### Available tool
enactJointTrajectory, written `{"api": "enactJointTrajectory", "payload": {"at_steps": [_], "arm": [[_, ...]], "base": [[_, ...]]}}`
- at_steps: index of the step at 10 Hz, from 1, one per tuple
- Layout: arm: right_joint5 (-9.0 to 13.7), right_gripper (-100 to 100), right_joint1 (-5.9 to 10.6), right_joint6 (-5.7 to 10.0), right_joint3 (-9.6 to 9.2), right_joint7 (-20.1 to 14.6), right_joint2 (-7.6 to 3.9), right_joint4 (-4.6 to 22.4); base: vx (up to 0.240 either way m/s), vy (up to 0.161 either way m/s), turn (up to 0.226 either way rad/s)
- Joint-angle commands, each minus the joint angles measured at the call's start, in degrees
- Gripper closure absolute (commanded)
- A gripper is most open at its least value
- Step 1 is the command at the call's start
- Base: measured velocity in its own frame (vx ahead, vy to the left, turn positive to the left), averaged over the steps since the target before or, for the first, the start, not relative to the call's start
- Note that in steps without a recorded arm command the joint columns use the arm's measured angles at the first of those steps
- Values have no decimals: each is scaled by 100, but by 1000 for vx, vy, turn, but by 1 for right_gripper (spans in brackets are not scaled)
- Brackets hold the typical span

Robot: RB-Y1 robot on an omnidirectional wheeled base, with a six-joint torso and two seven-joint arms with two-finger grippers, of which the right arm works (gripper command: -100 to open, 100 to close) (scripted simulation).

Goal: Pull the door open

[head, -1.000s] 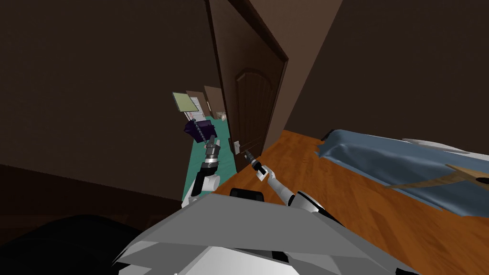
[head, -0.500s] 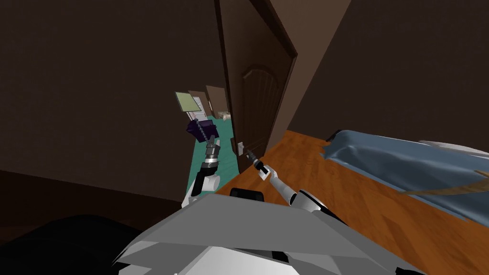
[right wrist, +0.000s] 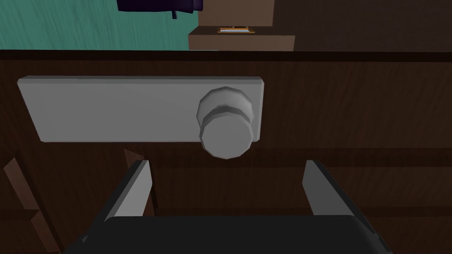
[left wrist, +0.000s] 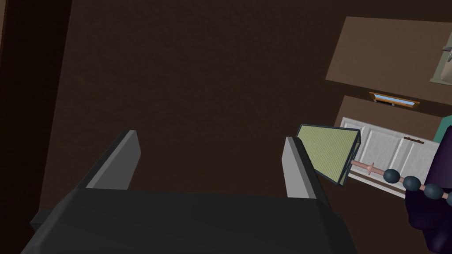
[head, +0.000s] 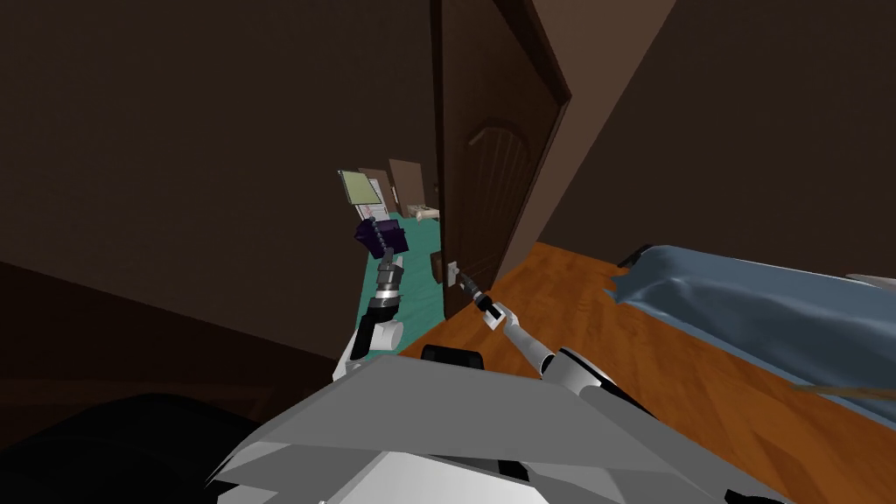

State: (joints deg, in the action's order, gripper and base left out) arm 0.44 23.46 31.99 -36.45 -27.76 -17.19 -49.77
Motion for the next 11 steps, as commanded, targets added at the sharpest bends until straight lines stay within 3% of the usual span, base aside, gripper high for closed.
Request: {"api": "enactJointTrajectory", "payload": {"at_steps": [1,2,4,6,7,10,11], "arm": [[6,-100,82,74,12,-6,47,176],[49,-100,114,207,72,-101,-101,309],[90,-100,145,339,131,-193,-247,440],[165,-100,201,573,238,-359,-507,674],[165,-100,201,573,238,-359,-507,674],[224,-100,245,757,321,-488,-711,857],[228,-100,249,770,327,-498,-725,870]], "base": [[20,32,-6],[14,70,156],[45,113,122],[88,158,190],[53,102,39],[62,84,78],[77,72,48]]}}
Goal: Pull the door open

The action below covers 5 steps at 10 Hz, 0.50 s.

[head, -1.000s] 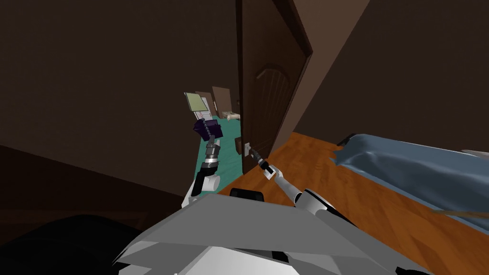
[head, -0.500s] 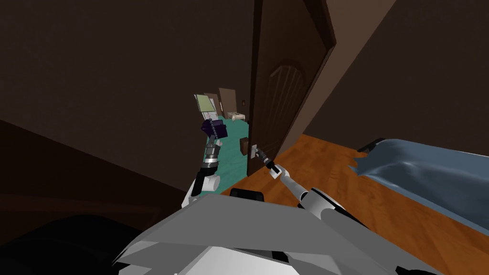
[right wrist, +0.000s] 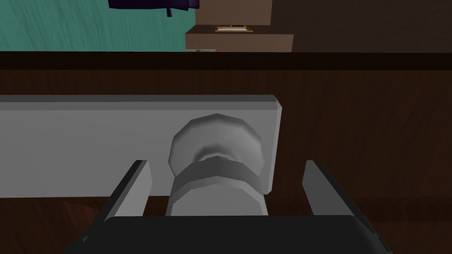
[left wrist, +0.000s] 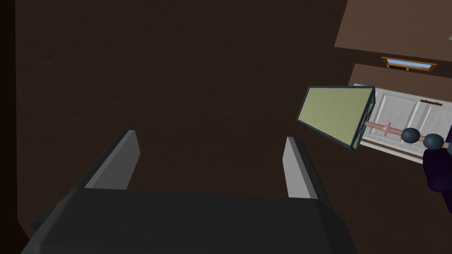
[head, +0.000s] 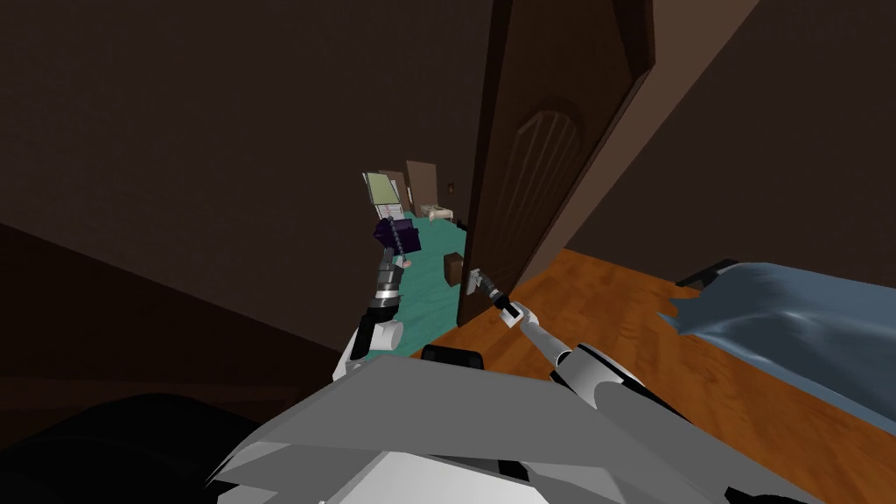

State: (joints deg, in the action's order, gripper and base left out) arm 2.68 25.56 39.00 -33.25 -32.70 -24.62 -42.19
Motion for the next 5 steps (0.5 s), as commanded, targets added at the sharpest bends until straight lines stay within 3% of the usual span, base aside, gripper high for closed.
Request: {"api": "enactJointTrajectory", "payload": {"at_steps": [1,2,5], "arm": [[0,-100,0,0,0,0,0,0],[0,100,0,0,0,0,0,0],[0,100,0,0,0,0,0,0]], "base": [[27,28,4],[0,0,0],[-7,-7,4]]}}
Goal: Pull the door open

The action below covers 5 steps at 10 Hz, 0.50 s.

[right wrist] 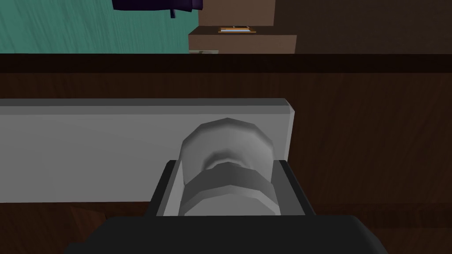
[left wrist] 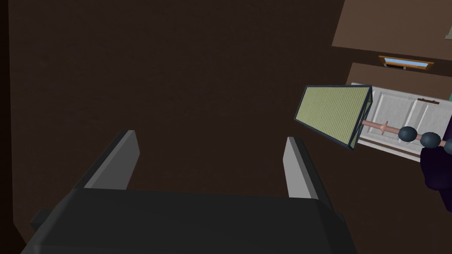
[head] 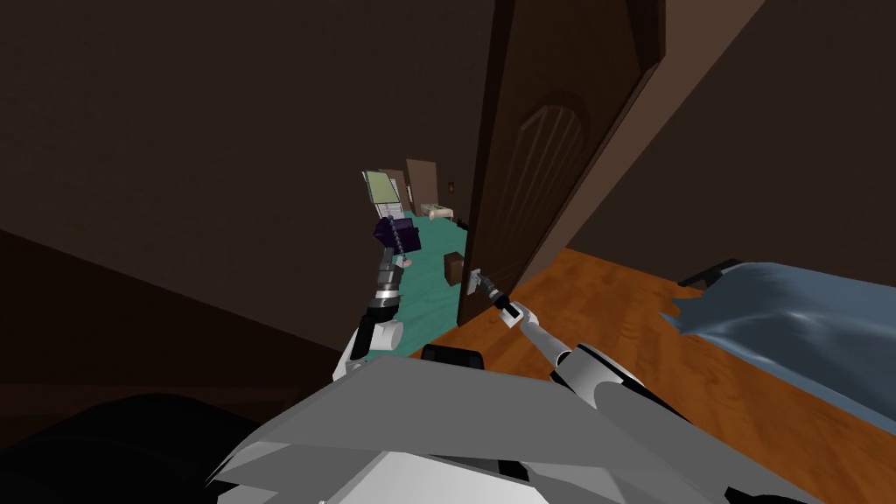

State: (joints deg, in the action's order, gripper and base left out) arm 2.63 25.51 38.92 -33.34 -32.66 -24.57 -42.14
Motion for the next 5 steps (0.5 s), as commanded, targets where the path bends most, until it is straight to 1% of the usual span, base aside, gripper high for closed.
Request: {"api": "enactJointTrajectory", "payload": {"at_steps": [1,2,3,5], "arm": [[5,100,5,8,9,-4,-5,-4],[5,100,5,8,9,-4,-5,-4],[-21,100,-5,158,-132,-105,-111,-17],[-37,100,-8,280,-235,-185,-197,-30]], "base": [[0,0,0],[0,0,0],[-59,-66,37],[-90,-121,35]]}}
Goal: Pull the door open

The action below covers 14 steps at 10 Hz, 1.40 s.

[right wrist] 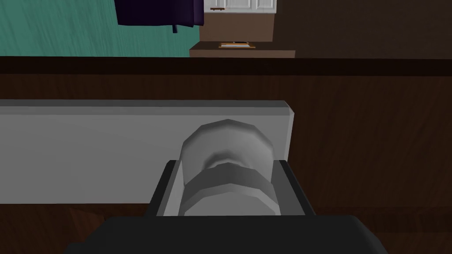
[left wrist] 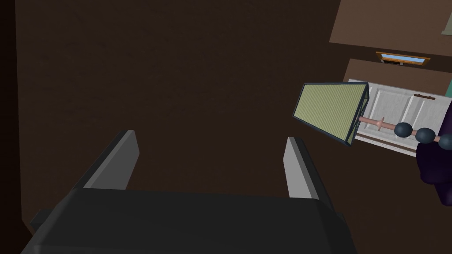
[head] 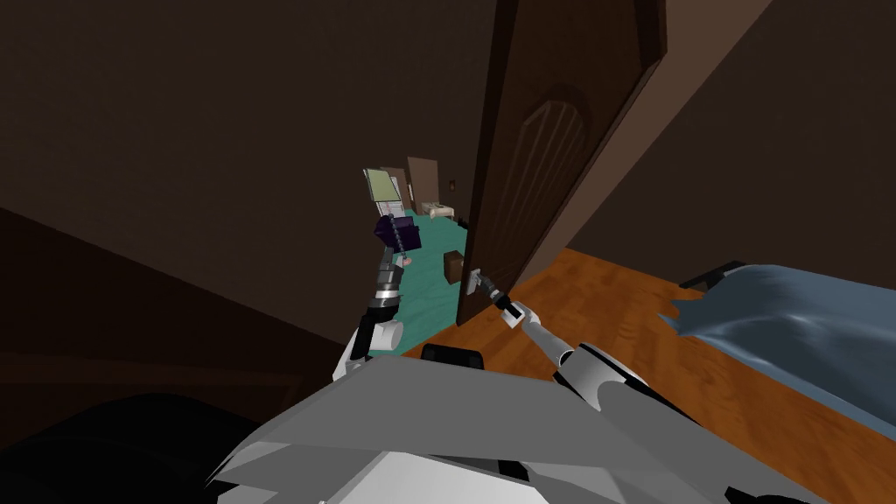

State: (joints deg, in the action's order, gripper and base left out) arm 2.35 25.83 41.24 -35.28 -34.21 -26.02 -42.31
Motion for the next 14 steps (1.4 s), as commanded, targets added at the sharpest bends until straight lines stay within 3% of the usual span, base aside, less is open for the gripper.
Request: {"api": "enactJointTrajectory", "payload": {"at_steps": [1,7,8,9,10,14], "arm": [[-28,100,-43,187,-159,-124,-151,-29],[-104,100,-57,753,-637,-499,-553,-90],[-102,100,-67,673,-600,-455,-513,-63],[-91,100,-42,849,-697,-508,-564,31],[-87,100,-32,888,-720,-520,-576,52],[-41,100,65,1304,-950,-641,-698,275]], "base": [[-97,-146,33],[-104,-144,19],[-31,-55,0],[-74,-111,112],[-103,-147,115],[-103,-186,122]]}}
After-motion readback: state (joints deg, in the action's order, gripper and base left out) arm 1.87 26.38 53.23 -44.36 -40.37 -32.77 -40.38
